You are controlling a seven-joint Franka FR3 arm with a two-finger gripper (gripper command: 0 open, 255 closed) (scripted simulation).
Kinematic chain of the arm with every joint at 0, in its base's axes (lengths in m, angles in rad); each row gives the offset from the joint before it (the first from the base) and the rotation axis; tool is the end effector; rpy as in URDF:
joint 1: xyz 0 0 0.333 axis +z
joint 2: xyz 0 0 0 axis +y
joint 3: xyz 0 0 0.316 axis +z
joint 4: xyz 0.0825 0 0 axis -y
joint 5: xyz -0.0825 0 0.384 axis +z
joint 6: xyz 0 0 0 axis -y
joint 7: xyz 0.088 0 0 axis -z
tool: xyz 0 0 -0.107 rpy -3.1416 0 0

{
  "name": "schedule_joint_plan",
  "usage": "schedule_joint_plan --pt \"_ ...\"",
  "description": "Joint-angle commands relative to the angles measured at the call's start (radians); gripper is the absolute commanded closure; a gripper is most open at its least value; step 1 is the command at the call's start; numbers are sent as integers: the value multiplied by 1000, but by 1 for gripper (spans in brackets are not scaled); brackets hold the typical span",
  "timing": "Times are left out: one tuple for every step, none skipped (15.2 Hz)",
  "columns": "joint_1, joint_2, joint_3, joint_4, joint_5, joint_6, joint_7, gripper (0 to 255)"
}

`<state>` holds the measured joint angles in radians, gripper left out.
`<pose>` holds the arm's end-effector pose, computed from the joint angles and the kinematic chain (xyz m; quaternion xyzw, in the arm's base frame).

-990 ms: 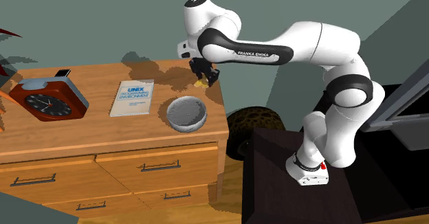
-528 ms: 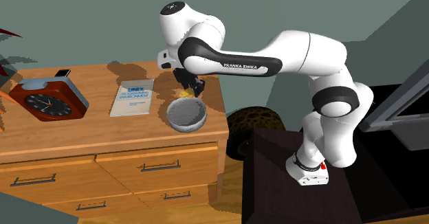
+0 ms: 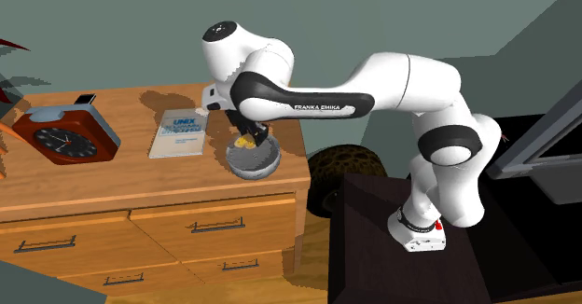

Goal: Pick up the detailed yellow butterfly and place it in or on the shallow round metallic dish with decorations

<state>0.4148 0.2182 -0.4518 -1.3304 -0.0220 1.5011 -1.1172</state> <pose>0.6084 0.0075 0.6156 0.8544 0.5162 -0.0425 0.0419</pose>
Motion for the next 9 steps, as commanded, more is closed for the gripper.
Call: schedule_joint_plan --pt "4 -11 1 -42 -5 32 5 255" --pt "6 -16 1 -62 -7 47 7 255" --pt "8 -20 2 -81 -9 62 10 255" --pt "9 -24 2 -99 -10 77 12 255" --pt "11 -28 3 -118 -12 92 14 255" --pt "12 -31 3 -135 -13 106 16 255" --pt "13 -34 4 -152 -15 121 18 255" --pt "14 -36 4 -169 -16 135 20 255" --pt "15 -38 4 -185 -17 149 22 255"
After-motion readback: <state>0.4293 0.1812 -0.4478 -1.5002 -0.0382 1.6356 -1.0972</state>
